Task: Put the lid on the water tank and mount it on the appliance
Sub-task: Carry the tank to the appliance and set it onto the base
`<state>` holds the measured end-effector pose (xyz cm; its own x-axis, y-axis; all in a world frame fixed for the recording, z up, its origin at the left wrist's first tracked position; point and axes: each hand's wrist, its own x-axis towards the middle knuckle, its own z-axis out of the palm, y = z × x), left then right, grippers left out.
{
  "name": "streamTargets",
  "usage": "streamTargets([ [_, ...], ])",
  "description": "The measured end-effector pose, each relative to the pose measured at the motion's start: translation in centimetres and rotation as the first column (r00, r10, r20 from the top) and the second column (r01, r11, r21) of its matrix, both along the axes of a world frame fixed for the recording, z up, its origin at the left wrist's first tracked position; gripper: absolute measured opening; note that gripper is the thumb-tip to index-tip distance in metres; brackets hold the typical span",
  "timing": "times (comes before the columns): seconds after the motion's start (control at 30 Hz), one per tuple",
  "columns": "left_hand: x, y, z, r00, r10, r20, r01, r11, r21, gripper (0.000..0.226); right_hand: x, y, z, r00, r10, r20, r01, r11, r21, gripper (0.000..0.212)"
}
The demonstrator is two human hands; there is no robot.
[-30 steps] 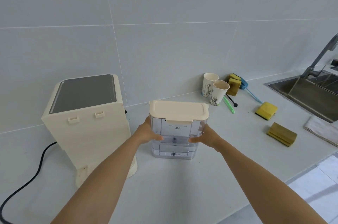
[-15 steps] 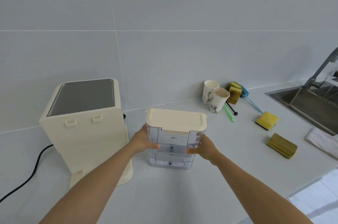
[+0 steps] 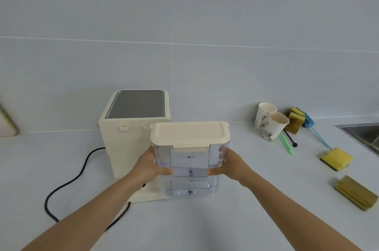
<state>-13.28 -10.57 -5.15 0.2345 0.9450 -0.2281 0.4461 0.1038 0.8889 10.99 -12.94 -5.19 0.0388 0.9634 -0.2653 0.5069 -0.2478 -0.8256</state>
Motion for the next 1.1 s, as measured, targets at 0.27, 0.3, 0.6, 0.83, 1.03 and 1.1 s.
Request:
streamTargets([
  [0.27, -10.0, -1.8, 7.0, 0.977, 0.209, -0.039, -0.207, 0.976, 0.065, 0.081, -10.6, 2.9, 5.4, 0.98, 0.198, -0.016, -0.197, 0.979, 0.06, 0.073],
  [0.3, -10.1, -1.6, 7.1, 0.976, 0.213, -0.03, -0.212, 0.976, 0.048, 0.087, -10.7, 3.0, 5.5, 0.981, 0.192, -0.011, -0.192, 0.98, 0.057, 0.079],
  [0.6, -12.1, 0.7, 9.6, 0.987, 0.158, 0.039, -0.161, 0.984, 0.08, 0.061, -13.0, 4.8, 8.6, 0.974, 0.226, -0.017, -0.223, 0.968, 0.119, 0.041],
  [0.83, -12.0, 1.4, 9.2, 0.985, 0.168, 0.032, -0.17, 0.985, 0.04, 0.051, -12.7, 5.5, 7.6, 0.983, 0.179, -0.034, -0.176, 0.981, 0.077, 0.062],
  [1.03, -11.5, 1.9, 8.2, 0.981, 0.181, 0.065, -0.179, 0.983, -0.033, 0.05, -12.3, 5.8, 5.8, 0.99, 0.132, -0.051, -0.129, 0.99, 0.053, 0.071],
  [1.1, -11.3, 2.0, 8.0, 0.983, 0.173, 0.066, -0.171, 0.985, -0.037, 0.055, -12.3, 5.8, 5.3, 0.99, 0.128, -0.065, -0.125, 0.991, 0.043, 0.072],
])
